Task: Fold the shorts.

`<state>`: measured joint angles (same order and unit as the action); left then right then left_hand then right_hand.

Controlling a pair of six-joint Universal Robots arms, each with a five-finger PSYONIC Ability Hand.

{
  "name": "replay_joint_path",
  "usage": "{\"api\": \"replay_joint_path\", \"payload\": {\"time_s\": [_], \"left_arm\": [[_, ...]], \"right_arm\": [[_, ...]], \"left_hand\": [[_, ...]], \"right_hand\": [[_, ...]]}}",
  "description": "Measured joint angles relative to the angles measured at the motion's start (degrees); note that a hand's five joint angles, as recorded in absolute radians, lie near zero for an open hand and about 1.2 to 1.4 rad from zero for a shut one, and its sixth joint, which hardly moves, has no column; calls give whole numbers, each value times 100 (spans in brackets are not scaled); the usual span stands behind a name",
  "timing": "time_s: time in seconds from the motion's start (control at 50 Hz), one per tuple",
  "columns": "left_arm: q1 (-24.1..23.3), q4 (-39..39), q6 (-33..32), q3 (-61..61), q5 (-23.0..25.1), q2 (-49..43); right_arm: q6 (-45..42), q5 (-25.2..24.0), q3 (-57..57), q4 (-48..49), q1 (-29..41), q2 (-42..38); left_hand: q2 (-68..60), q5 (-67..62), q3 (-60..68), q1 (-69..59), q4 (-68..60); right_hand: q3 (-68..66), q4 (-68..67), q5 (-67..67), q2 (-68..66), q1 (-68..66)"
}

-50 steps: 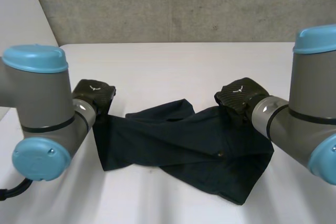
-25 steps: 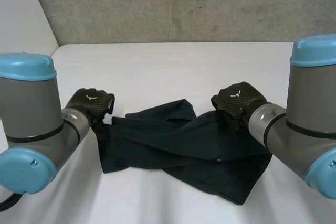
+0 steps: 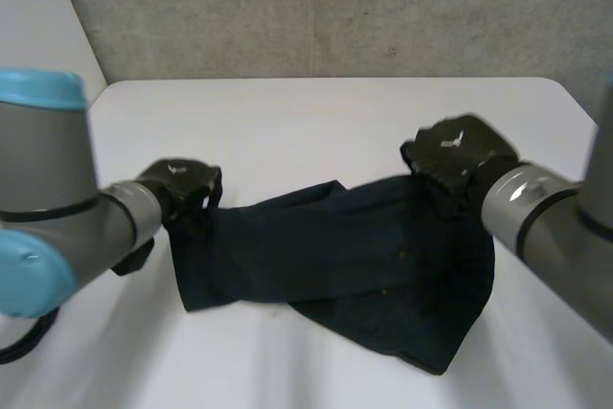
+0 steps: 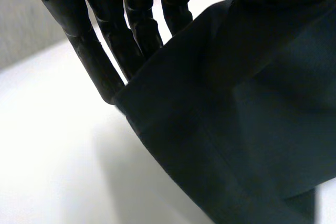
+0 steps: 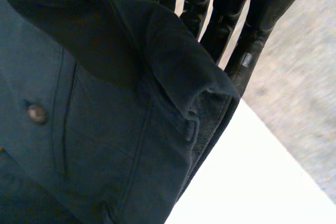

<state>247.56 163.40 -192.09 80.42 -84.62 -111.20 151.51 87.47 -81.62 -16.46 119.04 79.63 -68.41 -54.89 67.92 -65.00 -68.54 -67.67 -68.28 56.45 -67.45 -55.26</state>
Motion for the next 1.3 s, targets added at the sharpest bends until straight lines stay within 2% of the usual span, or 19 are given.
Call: {"api": "replay_joint_path", "payload": {"time_s": [0.12, 0.24, 0.42, 0.46, 0.54, 0.62, 0.68, 0.7, 0.74, 0.76, 0.78, 0.8, 0.82, 0.84, 0.92, 1.0, 1.16, 1.3], "left_arm": [[-18, -326, 59, 463, 280, 1075], [-41, -790, -132, 884, 278, 1329], [-50, -790, -689, 646, 92, 223], [-60, -684, -762, 109, -118, -390], [-90, -570, -759, -830, -412, -1060], [-166, -208, -677, -2016, -586, -1442], [-237, 375, -551, -2961, -661, -1567], [-270, 809, -471, -3377, -687, -1563], [-291, 1210, -409, -3624, -702, -1509], [-305, 1819, -337, -3820, -722, -1347], [-306, 1968, -322, -3845, -726, -1297], [-298, 2579, -271, -3868, -747, -1065], [-294, 2764, -258, -3858, -755, -989], [-277, 3342, -222, -3781, -776, -736], [-239, 4413, -186, -3393, -788, -294], [-193, 4737, -174, -2896, -779, -109], [-36, 4332, -175, -1608, -744, -128], [27, 4205, -240, -450, -725, -460]], "right_arm": [[-279, -10, -28, -209, 5, 518], [-540, -13, -122, -671, 43, 411], [-804, -16, -10, -990, 61, -493], [-871, -15, 221, -896, 65, -895], [-900, 15, 672, -577, 67, -1352], [-906, 164, 1339, 124, 72, -1672], [-903, 288, 1835, 888, 72, -1778], [-891, 355, 2127, 1544, 71, -1786], [-882, 385, 2276, 2060, 72, -1759], [-872, 409, 2425, 2838, 72, -1680], [-870, 414, 2452, 3065, 72, -1651], [-861, 419, 2493, 3834, 73, -1548], [-859, 420, 2495, 4005, 74, -1522], [-854, 415, 2479, 4655, 75, -1420], [-851, 386, 2366, 5467, 75, -1297], [-850, 362, 2231, 5411, 76, -1292], [-848, 307, 1833, 4467, 76, -1447], [-873, 114, 1273, 3994, 74, -1997]], "left_hand": [[-11, 0, 21, 0, 0], [-11, 0, 24, 0, -1], [-12, 0, 25, 0, -22], [-12, 0, 26, 0, -23], [-14, 0, 27, 0, -23], [-21, 0, 33, 0, -27], [-21, 0, 33, 0, -27], [-21, 0, 33, 0, -27], [-21, 0, 33, 0, -27], [-22, 0, 33, 0, -27], [-22, 0, 33, 0, -27], [-22, 0, 33, 0, -27], [-22, 0, 33, 0, -27], [-22, 0, 33, 0, -27], [-22, 0, 32, 0, -27], [-22, 0, 32, 0, -27], [-27, 0, 32, 0, -28], [-28, 0, 32, 0, -28]], "right_hand": [[0, 0, 0, 0, 0], [0, 0, 0, 0, 0], [0, 0, 0, 0, 0], [0, 0, 0, 0, 0], [0, 0, 0, -2, 0], [0, 0, 0, -4, 0], [0, 0, 0, -4, 0], [0, 0, 0, -4, 0], [0, 0, 0, -4, 0], [0, -1, 0, -4, 0], [0, -1, 0, -4, 0], [0, -1, 0, -4, 0], [0, -1, 0, -4, 0], [0, -1, 0, -4, 0], [0, -2, 0, -4, 0], [0, -2, 0, -4, 0], [0, -4, 0, -4, 0], [0, -4, 0, -4, 0]]}}
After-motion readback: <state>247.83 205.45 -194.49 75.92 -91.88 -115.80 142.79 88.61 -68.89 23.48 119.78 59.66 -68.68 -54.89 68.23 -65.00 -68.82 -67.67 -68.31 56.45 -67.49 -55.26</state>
